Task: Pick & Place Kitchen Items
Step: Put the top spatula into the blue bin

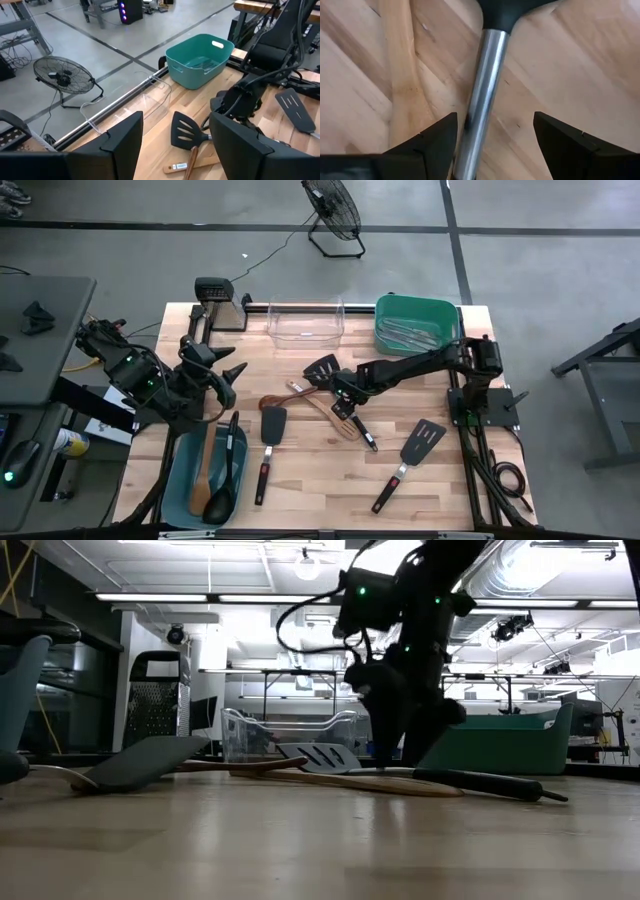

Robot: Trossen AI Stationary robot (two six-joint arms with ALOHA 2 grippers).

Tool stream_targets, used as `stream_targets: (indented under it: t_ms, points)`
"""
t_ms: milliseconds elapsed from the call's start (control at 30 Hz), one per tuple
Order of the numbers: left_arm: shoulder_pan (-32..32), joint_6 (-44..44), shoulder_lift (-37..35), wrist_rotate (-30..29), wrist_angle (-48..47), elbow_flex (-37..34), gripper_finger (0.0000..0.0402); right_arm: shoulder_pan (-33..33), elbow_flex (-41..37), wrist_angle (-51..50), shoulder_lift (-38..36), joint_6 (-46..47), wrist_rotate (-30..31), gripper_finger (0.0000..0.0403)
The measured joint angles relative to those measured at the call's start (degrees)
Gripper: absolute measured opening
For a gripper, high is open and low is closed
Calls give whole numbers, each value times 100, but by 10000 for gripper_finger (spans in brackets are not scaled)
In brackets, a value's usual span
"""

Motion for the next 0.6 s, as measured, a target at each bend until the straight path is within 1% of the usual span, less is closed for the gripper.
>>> stream_targets:
  t_ms: [133, 333, 433, 600]
  points:
    - [0, 0, -4, 88, -5, 0, 225, 104, 19, 31, 172, -1, 69, 248]
    - [1, 0, -7, 119, -11, -1, 225, 316, 29, -106, 365, 161, 451, 234]
    - [2, 0, -7, 164, -13, -2, 225, 399, 33, -234, 392, 243, 581, 219]
    - [1, -1, -7, 188, -13, -2, 225, 471, 25, -309, 424, 304, 647, 182]
